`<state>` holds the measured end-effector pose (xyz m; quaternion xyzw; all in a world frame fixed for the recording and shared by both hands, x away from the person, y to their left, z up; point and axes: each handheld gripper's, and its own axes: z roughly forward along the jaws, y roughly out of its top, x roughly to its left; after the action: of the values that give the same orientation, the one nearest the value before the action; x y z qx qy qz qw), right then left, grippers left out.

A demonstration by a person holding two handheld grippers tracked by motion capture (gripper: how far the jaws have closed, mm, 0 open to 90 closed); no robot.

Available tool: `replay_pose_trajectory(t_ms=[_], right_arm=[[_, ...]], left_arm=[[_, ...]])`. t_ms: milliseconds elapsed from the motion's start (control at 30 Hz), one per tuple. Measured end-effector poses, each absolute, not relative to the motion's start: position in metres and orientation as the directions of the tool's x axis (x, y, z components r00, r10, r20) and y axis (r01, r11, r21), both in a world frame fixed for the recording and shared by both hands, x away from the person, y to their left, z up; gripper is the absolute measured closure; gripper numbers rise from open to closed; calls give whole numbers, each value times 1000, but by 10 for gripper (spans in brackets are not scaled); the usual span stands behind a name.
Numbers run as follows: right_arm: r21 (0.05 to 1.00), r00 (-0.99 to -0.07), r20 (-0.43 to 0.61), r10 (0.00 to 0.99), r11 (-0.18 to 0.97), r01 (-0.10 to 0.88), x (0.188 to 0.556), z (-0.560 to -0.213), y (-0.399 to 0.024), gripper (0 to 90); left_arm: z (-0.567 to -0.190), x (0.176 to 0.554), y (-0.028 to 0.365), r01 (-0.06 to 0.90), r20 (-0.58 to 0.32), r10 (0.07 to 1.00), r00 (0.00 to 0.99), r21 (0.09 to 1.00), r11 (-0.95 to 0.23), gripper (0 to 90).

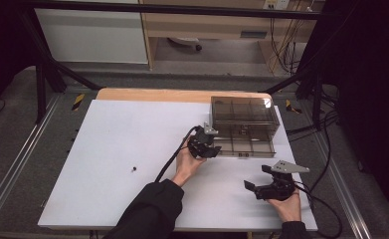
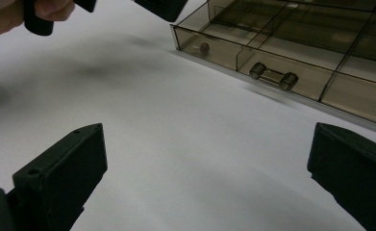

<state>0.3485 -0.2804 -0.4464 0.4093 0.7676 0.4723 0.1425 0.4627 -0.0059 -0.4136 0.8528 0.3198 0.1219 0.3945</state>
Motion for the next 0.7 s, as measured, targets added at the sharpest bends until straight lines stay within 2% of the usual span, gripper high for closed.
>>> replay_pose_trajectory(t_ms=[100, 233, 300, 633, 667, 700], right_arm=[[841, -623, 168, 764, 219, 495, 349, -447, -281, 7], [840, -623, 169, 764, 219, 496, 349, -447, -280, 7], [839, -622, 171, 764, 218, 499, 349, -447, -280, 6], [837, -624, 166, 764, 225, 499, 349, -448, -280, 6], [837, -623, 168, 764, 223, 500, 349, -448, -280, 7], [837, -623, 168, 764, 223, 500, 349, -448, -280, 7]], left_arm=[[-411, 457, 5, 439, -34, 635, 771, 751, -493, 469], [-407, 450, 20, 424, -30, 628, 778, 763, -488, 416], [-406, 447, 29, 426, -38, 622, 782, 761, -489, 358], [-406, 429, 65, 414, -38, 630, 776, 784, -462, 223], [-405, 428, 68, 411, -31, 630, 776, 783, -467, 171], [-404, 426, 72, 411, -27, 632, 774, 782, -469, 171]])
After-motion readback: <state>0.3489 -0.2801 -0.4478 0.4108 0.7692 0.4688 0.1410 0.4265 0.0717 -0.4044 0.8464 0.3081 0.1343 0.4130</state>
